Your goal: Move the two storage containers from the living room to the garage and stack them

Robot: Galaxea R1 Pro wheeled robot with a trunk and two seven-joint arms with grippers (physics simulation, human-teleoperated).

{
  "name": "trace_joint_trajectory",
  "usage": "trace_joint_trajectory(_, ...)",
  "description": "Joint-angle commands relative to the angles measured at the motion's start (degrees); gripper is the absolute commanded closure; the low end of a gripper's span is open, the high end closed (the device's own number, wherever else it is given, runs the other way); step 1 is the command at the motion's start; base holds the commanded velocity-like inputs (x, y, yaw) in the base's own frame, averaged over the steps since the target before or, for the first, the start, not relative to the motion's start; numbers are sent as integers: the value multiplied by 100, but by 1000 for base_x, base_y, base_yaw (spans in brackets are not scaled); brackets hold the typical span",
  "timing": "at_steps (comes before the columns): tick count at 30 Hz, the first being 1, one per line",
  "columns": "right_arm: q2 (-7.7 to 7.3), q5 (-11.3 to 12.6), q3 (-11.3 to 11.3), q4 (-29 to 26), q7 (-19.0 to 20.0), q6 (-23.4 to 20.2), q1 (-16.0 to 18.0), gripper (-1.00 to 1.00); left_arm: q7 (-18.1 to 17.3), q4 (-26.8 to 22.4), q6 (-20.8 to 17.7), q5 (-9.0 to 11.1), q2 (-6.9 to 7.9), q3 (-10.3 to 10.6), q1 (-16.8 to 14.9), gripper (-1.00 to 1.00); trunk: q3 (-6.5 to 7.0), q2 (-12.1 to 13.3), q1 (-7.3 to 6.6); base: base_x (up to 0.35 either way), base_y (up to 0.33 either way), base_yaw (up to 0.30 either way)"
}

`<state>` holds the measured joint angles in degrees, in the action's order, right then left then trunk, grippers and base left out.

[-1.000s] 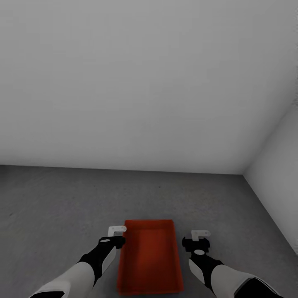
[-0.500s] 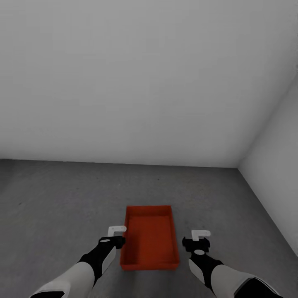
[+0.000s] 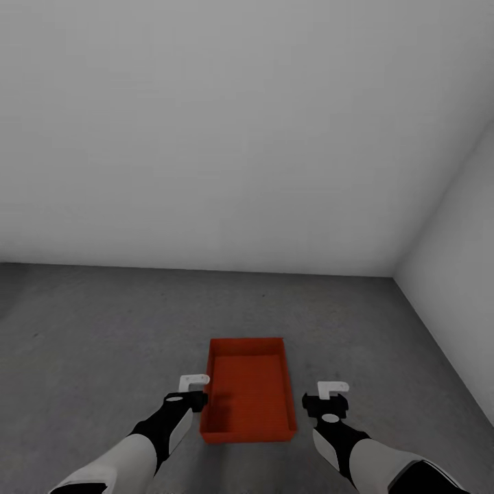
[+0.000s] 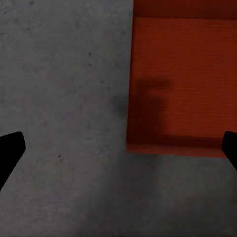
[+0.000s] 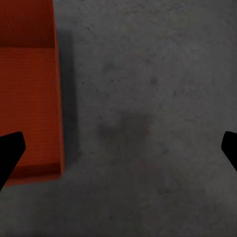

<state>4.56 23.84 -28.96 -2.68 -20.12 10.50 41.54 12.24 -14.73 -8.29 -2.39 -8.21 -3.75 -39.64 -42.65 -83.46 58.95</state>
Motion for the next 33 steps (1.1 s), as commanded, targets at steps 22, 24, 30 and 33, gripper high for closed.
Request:
trace_joint_trajectory(22,1,59,-49,4,-22,13,3,-100,6,-12,-40,-32,-14,-38,0,-100,-4,-2,0,0,0,0)
trace_joint_trajectory(24,1,59,-49,4,-20,13,3,-100,6,-12,-41,-32,-14,-38,0,-100,-4,-2,0,0,0,0)
trace_joint_trajectory(30,1,59,-49,4,-21,13,3,-100,6,-12,-41,-27,-14,-38,0,-100,-58,-123,66,0,0,0)
trace_joint_trajectory(33,1,59,-49,4,-23,13,3,-100,6,-12,-41,-31,-14,-39,0,-100,-112,-243,131,0,0,0)
